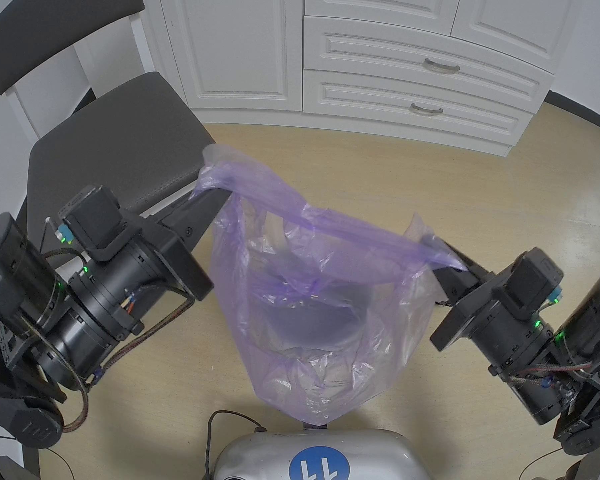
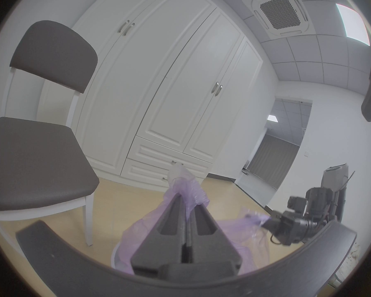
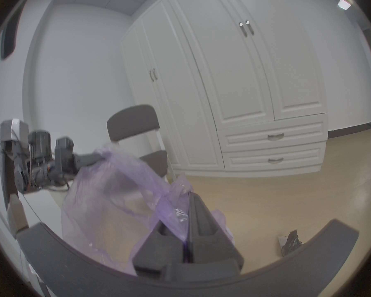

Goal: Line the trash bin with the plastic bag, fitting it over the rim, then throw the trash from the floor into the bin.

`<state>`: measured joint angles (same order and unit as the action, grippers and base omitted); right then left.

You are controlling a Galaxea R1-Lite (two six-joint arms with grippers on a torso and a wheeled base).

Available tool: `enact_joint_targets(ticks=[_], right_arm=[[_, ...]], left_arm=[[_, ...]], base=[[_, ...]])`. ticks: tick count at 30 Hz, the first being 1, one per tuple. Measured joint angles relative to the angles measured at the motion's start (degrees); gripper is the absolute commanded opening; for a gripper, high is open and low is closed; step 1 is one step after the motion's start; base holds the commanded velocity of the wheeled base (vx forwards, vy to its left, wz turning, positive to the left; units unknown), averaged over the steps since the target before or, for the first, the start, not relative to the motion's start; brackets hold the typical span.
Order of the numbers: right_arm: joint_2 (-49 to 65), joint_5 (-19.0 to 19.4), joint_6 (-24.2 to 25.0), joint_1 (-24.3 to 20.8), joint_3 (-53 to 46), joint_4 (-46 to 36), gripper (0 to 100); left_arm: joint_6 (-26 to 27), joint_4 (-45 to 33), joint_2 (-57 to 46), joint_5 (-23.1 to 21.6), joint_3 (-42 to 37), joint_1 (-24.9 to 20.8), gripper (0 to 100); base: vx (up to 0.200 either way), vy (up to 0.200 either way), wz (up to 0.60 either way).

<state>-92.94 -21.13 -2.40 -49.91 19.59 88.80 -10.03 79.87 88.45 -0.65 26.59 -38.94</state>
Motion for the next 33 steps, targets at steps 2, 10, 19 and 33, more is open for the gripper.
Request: enact_joint_targets(ticks=[2, 10, 19, 33], right_arm=[[-1.3, 0.0, -0.4, 0.1, -0.4, 0.0, 0], [2.1, -0.1, -6.7, 5.0, -2.2, -2.1, 0], [16.0, -1.6, -12.9, 8.5, -3.4, -23.3, 0], [25.1, -2.0, -20.0, 11.0, -7.5, -29.1, 0]], left_arm=[[0.0, 1.1, 1.5, 1.0, 0.0, -0.3, 0], [4.9, -2.6, 2.8, 1.1, 0.0, 7.4, 0], [15.1, -19.7, -2.1, 0.9, -0.1, 18.6, 0], [21.6, -21.8, -6.5, 1.2, -1.1, 23.1, 0]], base=[[0.0, 0.0, 0.0], [0.0, 0.0, 0.0], [0.0, 0.0, 0.0], [0.0, 0.0, 0.0]])
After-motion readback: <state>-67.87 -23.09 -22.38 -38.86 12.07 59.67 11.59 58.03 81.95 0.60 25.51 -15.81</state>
